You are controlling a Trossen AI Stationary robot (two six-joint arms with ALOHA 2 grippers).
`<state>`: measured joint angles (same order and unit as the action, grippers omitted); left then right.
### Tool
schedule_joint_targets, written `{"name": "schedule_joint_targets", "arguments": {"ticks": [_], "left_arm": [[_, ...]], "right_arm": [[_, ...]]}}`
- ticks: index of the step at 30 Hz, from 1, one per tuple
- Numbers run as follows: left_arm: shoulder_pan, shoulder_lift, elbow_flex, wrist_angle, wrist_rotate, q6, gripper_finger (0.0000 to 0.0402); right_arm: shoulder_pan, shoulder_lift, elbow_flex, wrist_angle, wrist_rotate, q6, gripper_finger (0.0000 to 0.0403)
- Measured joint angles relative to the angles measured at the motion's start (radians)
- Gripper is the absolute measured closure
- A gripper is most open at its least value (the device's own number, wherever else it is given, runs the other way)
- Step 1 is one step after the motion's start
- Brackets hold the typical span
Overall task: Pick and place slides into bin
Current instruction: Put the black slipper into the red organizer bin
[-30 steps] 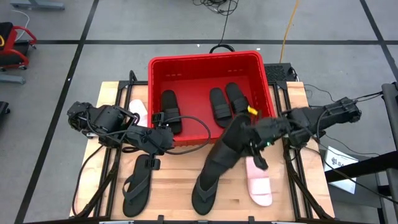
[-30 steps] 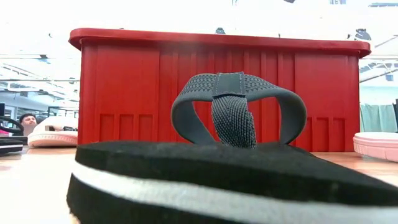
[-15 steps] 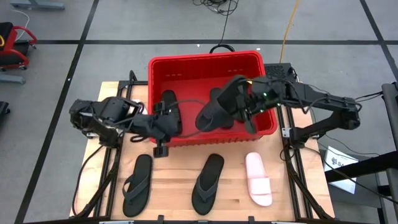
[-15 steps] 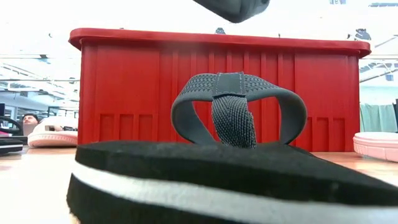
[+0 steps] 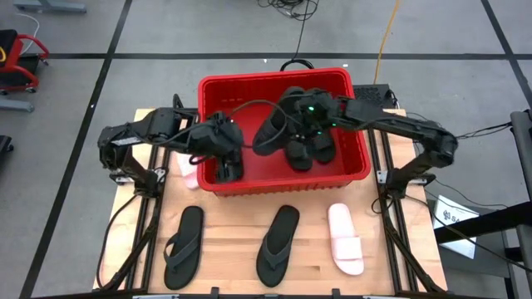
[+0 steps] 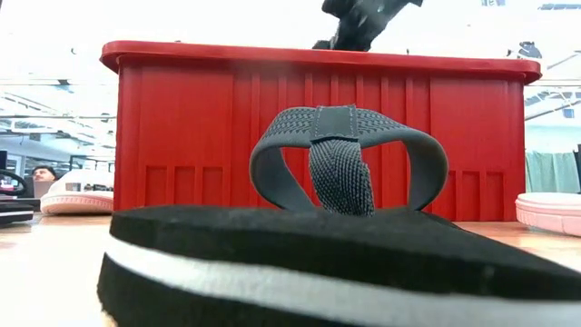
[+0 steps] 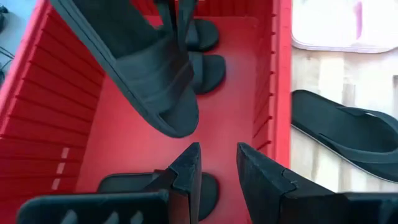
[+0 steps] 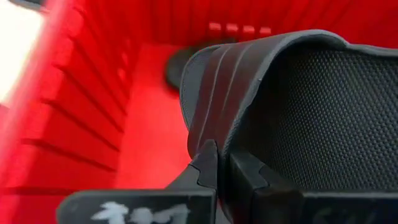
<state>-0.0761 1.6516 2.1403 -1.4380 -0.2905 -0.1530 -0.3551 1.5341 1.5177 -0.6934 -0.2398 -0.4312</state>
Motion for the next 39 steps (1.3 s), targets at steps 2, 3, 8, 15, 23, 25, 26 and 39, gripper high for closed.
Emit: {"name": "schedule_joint_targets", "arguments": {"ticks": [2,3,8,15,23,25,26,39], "left_arm": [[0.016,0.000,0.000,0.000,0.000,0.013,0.0304],[0.026,0.000,0.000,0.000,0.000,0.017,0.0304],[0.067,0.000,0.000,0.000,0.015,0.020,0.0304],[0.097,0.000,0.000,-0.001,0.029,0.020,0.0304],[0.099,0.000,0.000,-0.001,0.031,0.019,0.0304],[0.099,-0.001,0.000,-0.001,0.031,0.020,0.0304],[0.099,0.000,0.000,-0.001,0.031,0.020,0.0304],[0.099,-0.001,0.000,-0.002,0.031,0.050,0.0304]], "right_arm": [[-0.015,0.046,0.000,0.022,0.000,-0.037,0.0402],[-0.020,0.070,0.000,0.032,0.000,-0.051,0.0402],[-0.038,0.181,0.000,0.038,0.000,-0.143,0.0402],[-0.036,0.281,0.000,0.039,-0.001,-0.238,0.0402],[-0.036,0.317,0.000,0.062,0.000,-0.274,0.0400],[-0.036,0.317,0.000,0.073,0.000,-0.295,0.0399],[-0.035,0.317,0.000,0.080,-0.001,-0.306,0.0399],[-0.017,0.318,0.000,0.099,0.000,-0.344,0.0389]]}}
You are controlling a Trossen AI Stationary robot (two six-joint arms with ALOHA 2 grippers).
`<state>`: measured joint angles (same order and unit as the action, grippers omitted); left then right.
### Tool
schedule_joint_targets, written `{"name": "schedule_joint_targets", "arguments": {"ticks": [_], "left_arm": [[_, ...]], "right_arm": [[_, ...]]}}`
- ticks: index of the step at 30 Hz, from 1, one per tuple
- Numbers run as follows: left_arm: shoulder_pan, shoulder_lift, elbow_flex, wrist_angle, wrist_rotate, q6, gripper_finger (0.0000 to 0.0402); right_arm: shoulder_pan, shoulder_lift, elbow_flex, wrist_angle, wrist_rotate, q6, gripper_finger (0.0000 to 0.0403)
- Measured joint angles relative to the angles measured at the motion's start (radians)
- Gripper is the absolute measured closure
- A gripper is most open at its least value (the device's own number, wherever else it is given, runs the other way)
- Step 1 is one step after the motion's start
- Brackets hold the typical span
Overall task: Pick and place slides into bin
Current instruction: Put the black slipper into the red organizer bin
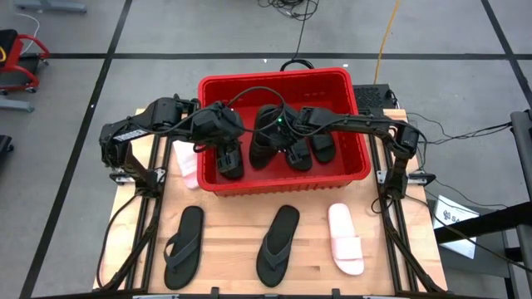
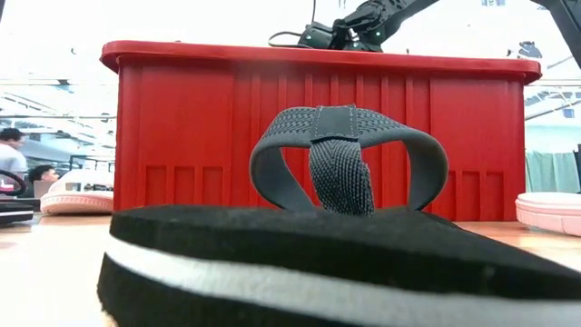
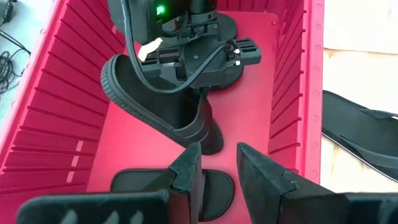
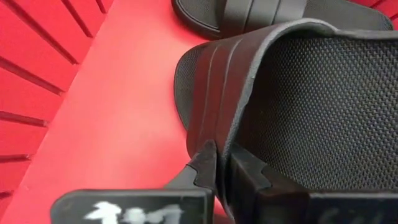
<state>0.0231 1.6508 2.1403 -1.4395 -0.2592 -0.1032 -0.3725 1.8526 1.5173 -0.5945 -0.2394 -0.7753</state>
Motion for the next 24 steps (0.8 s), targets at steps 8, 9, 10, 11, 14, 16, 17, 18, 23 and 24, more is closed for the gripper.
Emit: {"name": "schedule_joint_targets", "arguments": {"ticks": [8,9,10,11,14,16,17,18,23,24], "left_arm": [[0.000,0.000,0.000,0.000,0.000,0.004,0.0304],[0.000,0.000,0.000,0.000,0.000,0.004,0.0304],[0.000,0.000,0.000,0.000,0.000,0.004,0.0304],[0.000,0.000,0.000,0.000,0.000,0.004,0.0304],[0.000,0.000,0.000,0.000,0.000,0.004,0.0304],[0.000,0.000,0.000,0.000,0.000,0.004,0.0304],[0.000,0.000,0.000,0.000,0.000,0.004,0.0304],[0.000,0.000,0.000,0.000,0.000,0.003,0.0304],[0.000,0.000,0.000,0.000,0.000,0.003,0.0304],[0.000,0.000,0.000,-0.001,0.000,0.003,0.0304]], "right_arm": [[0.003,-0.002,-0.032,0.034,0.003,-0.047,0.0384],[0.004,-0.003,-0.037,0.038,0.003,-0.050,0.0384],[0.006,-0.003,-0.043,0.042,0.004,-0.052,0.0384],[0.007,-0.003,-0.046,0.048,0.004,-0.052,0.0384],[0.011,-0.003,-0.047,0.059,0.007,-0.052,0.0383],[0.012,-0.003,-0.048,0.077,0.007,-0.052,0.0383],[0.013,-0.003,-0.048,0.087,0.007,-0.052,0.0383],[0.013,-0.003,-0.049,0.095,0.007,-0.052,0.0383],[0.014,-0.002,-0.050,0.126,0.007,-0.057,0.0380],[0.014,-0.002,-0.050,0.128,0.007,-0.059,0.0378]]}}
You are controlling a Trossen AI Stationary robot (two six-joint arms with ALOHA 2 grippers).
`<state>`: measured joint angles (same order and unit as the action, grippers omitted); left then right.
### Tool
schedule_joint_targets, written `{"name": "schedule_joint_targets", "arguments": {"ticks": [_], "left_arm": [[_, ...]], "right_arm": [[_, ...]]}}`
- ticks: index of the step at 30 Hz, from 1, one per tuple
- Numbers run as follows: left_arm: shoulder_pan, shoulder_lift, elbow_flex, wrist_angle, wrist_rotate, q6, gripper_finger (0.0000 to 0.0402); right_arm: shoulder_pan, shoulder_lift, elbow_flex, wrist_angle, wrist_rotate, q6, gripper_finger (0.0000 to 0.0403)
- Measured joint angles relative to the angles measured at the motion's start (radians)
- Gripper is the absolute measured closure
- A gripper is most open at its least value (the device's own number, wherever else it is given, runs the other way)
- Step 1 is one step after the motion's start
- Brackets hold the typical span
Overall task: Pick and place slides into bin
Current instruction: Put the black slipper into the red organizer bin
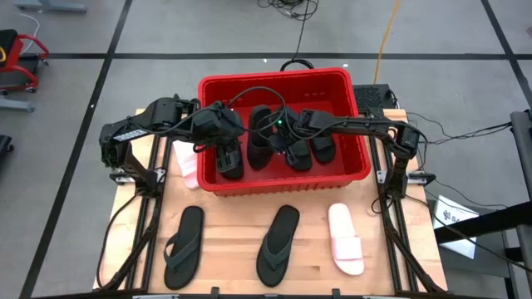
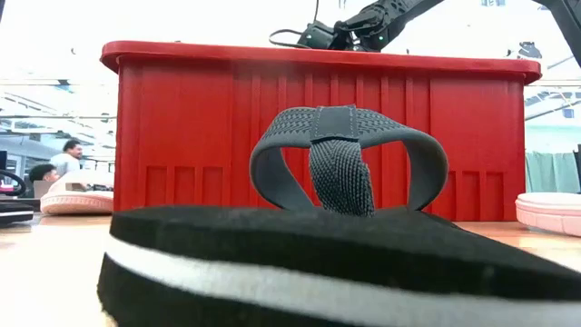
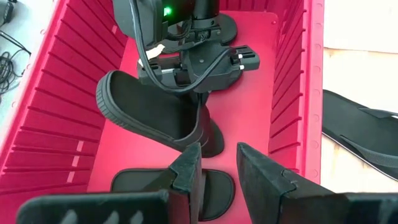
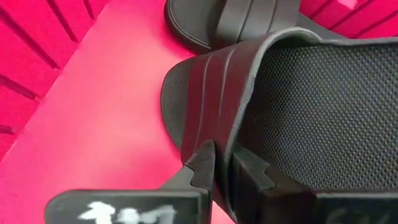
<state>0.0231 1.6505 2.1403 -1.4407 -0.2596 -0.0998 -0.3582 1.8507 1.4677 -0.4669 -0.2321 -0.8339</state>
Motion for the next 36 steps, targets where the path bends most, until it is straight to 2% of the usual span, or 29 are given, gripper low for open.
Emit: {"name": "schedule_joint_targets", "arguments": {"ticks": [9,16,28,33,36], "left_arm": [[0.000,0.000,0.000,-0.006,0.000,-0.004,0.0304],[0.000,0.000,0.000,-0.006,0.000,-0.008,0.0304],[0.001,0.000,0.000,-0.006,-0.001,-0.015,0.0304],[0.030,0.000,0.000,-0.008,-0.003,-0.050,0.0304],[0.059,0.000,0.000,-0.017,-0.003,-0.059,0.0304]], "right_arm": [[0.001,0.002,0.000,0.012,0.075,0.000,0.0304],[0.001,0.002,-0.001,0.039,0.077,0.007,0.0260],[0.001,-0.004,-0.001,0.102,0.077,-0.024,0.0258],[0.012,-0.097,-0.002,0.097,0.126,-0.037,0.0259],[0.014,-0.183,-0.001,0.074,0.127,0.029,0.0266]]}}
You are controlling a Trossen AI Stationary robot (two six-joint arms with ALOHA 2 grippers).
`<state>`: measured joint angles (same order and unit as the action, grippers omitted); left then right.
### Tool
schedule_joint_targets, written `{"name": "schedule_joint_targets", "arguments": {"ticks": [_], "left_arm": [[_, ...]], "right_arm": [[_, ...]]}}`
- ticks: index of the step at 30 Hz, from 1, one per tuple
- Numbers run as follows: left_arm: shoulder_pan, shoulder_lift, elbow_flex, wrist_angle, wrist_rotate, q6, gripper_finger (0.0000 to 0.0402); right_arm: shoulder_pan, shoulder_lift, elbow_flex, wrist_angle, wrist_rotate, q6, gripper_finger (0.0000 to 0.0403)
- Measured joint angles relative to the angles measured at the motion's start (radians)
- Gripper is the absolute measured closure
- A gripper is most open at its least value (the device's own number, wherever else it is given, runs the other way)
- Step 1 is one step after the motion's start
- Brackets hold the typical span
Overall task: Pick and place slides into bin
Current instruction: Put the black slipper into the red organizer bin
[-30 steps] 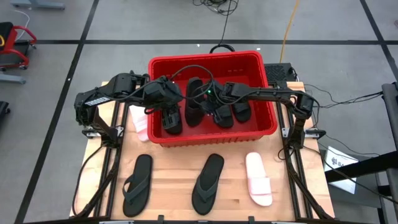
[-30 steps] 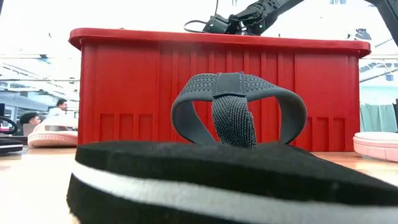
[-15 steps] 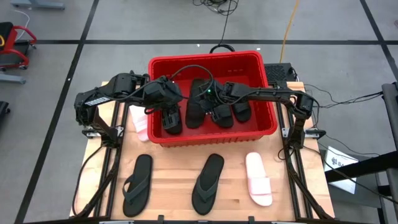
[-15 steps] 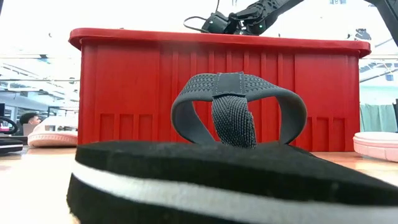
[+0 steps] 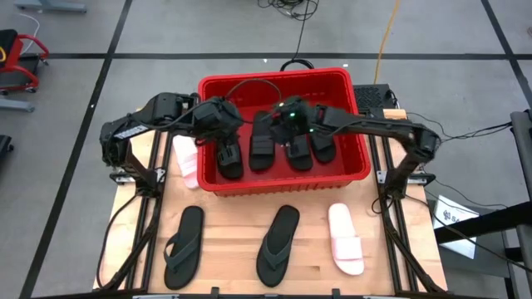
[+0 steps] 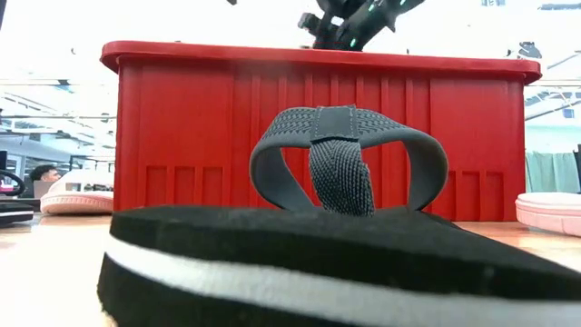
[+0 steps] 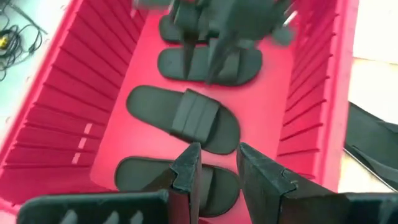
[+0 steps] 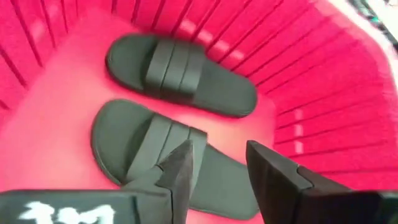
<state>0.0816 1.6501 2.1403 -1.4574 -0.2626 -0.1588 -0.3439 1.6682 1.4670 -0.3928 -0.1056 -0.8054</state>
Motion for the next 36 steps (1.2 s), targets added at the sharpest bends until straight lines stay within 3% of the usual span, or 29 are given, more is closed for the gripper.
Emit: {"name": "schedule_joint_targets", "arguments": {"ticks": [5,9,16,28,36], "left_arm": [[0.083,0.001,-0.010,0.017,0.027,0.004,0.0304],[0.177,0.020,-0.045,0.075,0.155,0.009,0.0304],[0.318,0.103,-0.085,0.178,0.359,0.147,0.0305],[0.448,0.349,-0.085,0.185,0.539,0.460,0.0304],[0.462,0.497,-0.085,0.181,0.550,0.572,0.0304]], "right_arm": [[0.005,-0.173,0.000,-0.085,0.005,0.038,0.0276],[0.009,-0.304,0.000,-0.108,0.004,0.058,0.0283],[0.008,-0.480,0.002,-0.105,0.005,0.097,0.0300],[0.005,-0.548,0.002,-0.113,0.056,0.234,0.0305],[0.005,-0.543,0.002,-0.113,0.055,0.248,0.0307]]}}
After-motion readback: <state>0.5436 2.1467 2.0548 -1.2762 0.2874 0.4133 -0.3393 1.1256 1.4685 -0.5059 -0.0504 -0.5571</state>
